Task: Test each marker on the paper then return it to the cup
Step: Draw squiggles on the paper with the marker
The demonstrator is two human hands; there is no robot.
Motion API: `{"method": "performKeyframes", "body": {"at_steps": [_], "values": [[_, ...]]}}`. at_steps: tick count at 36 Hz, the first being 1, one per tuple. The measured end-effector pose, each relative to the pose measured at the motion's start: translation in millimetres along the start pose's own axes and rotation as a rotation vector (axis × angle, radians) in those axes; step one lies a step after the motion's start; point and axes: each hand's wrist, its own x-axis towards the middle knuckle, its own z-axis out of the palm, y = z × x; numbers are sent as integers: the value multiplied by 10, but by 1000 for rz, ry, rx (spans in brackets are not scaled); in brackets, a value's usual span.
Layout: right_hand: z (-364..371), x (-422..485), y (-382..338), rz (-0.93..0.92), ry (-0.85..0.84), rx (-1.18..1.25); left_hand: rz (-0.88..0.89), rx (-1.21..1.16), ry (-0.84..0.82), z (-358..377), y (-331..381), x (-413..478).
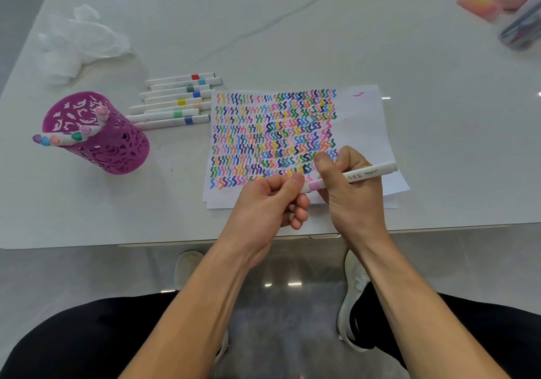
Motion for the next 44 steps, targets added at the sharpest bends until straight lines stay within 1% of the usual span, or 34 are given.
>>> {"method": "performKeyframes", "body": {"at_steps": [3,6,9,12,15,19,21,25,28,29,31,34,39,44], "values": [[28,12,-11,-3,16,-17,10,12,0,4,12,-9],[35,29,-65,12,-4,37,43,23,-4,13,34,-7],[19,61,-83,27,-32,57,115,95,19,3,56,1],[17,67,-58,25,-45,19,229,153,95,-32,105,3],[23,60,-66,27,-14,-24,385,200,257,-151,190,9],[-20,75,-70,12,14,-75,666,404,555,-346,381,-53],[-39,80,-71,8,23,-79,797,471,682,-401,503,-114],[-41,73,-83,-14,40,-54,990,499,829,-550,679,-210],[-38,70,-80,-18,62,-33,1142,689,972,-675,758,-268],[-40,71,-74,-18,67,-31,1178,721,1012,-712,774,-286],[-45,71,-59,-19,73,-34,1209,716,1055,-785,794,-309],[-45,65,-48,-25,75,-29,1191,674,1103,-899,798,-318],[-18,69,-41,-34,89,-17,1174,783,1179,-978,819,-361],[19,75,-30,-41,104,-11,1063,846,1174,-1073,806,-375]]}}
